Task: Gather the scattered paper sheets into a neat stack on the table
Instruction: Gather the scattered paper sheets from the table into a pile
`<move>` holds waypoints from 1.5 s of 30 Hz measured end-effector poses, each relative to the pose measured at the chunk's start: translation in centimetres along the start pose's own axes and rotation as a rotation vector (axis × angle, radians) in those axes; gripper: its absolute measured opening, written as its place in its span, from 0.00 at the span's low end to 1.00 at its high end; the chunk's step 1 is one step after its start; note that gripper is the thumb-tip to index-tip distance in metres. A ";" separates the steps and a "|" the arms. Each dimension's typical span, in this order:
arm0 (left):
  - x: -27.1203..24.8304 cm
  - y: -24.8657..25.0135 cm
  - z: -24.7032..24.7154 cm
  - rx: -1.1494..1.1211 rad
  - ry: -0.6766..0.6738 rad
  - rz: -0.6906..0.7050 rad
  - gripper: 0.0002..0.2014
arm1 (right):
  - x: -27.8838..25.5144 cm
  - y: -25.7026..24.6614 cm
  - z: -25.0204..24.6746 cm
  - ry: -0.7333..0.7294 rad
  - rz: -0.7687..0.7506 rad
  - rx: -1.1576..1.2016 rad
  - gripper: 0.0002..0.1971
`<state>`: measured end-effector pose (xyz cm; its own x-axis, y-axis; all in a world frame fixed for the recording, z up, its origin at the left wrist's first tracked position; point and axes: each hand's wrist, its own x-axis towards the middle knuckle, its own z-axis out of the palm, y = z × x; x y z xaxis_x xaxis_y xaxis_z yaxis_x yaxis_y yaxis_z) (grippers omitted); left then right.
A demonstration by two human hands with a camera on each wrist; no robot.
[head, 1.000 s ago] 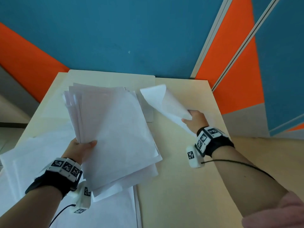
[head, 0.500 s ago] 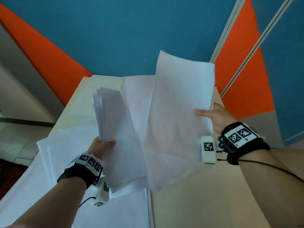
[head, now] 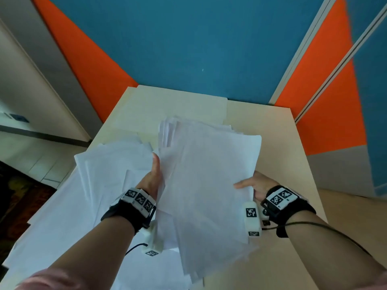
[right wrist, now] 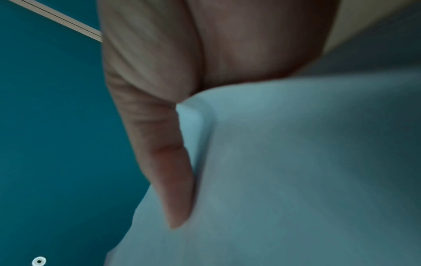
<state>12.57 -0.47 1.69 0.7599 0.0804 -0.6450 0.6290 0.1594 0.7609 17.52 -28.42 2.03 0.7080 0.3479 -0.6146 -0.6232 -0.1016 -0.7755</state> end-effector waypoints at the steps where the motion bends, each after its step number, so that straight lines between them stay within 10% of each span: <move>1: -0.2 -0.1 0.0 -0.054 -0.031 0.001 0.34 | -0.1 0.3 0.1 -0.003 -0.010 0.009 0.48; 6: -0.6 -1.0 0.0 0.024 -0.220 0.072 0.38 | -0.9 1.9 0.5 -0.032 0.008 0.110 0.46; 11: -0.9 -2.3 0.7 0.034 -0.131 0.063 0.12 | -1.7 2.7 1.1 0.086 0.079 0.011 0.50; 14: -0.8 -3.7 0.7 0.016 -0.066 0.097 0.19 | -2.5 2.3 2.0 0.143 0.046 -0.072 0.25; 20: -1.1 -6.0 -2.2 0.517 0.460 0.207 0.15 | -2.7 2.5 0.8 0.327 -0.051 -0.116 0.23; 24: -3.7 -8.2 -5.6 0.876 0.780 -0.108 0.36 | -3.0 2.2 0.4 0.332 -0.083 -0.077 0.22; 29: -3.8 -9.3 -6.6 0.859 0.706 -0.241 0.52 | -3.7 2.5 0.1 0.295 -0.091 -0.039 0.31; 41: -3.8 -8.8 -5.0 1.008 0.624 -0.122 0.19 | -5.5 3.1 -1.5 0.241 -0.099 -0.018 0.16; 45: -3.4 -8.5 -3.9 0.961 0.570 0.101 0.13 | -5.8 3.8 -2.4 0.244 -0.081 -0.027 0.42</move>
<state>4.01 1.72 -2.89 0.7834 0.5277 -0.3284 0.6213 -0.6790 0.3912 11.82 -33.01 2.31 0.8165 0.1214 -0.5644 -0.5543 -0.1082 -0.8252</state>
